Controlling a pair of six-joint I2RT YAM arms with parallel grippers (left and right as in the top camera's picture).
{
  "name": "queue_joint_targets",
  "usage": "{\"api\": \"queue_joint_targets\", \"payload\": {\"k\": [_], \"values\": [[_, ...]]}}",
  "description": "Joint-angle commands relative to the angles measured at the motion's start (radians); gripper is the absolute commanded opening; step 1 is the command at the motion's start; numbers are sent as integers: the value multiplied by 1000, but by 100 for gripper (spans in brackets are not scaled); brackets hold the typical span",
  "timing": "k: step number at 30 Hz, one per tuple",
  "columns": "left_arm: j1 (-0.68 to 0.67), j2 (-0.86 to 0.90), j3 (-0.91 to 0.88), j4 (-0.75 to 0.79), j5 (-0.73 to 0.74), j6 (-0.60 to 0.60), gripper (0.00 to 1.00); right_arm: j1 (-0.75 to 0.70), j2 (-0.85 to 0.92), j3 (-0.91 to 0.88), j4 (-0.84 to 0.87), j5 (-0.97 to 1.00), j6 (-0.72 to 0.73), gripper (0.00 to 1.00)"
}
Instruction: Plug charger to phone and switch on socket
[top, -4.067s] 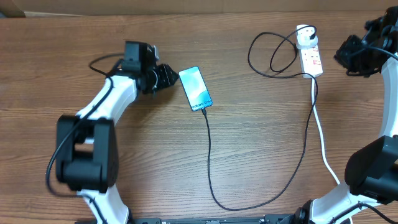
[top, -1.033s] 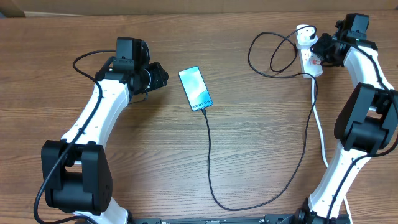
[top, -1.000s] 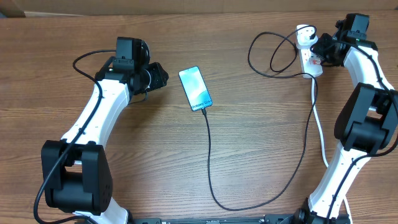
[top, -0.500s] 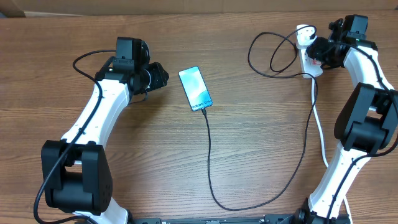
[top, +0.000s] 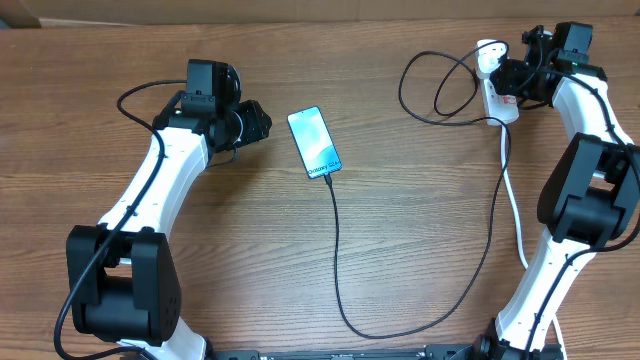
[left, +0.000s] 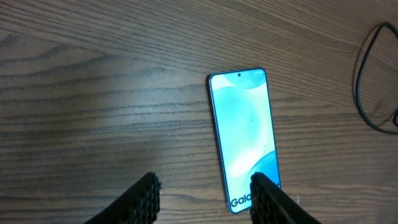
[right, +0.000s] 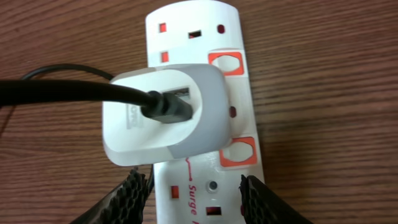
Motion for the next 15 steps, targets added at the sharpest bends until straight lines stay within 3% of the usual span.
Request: {"api": "queue_joint_targets", "payload": {"k": [1, 15], "values": [[-9, -11, -2, 1, -9, 17, 44, 10, 16, 25, 14, -55, -17, 49], [-9, -11, -2, 1, -9, 17, 44, 18, 18, 25, 20, 2, -17, 51]]}}
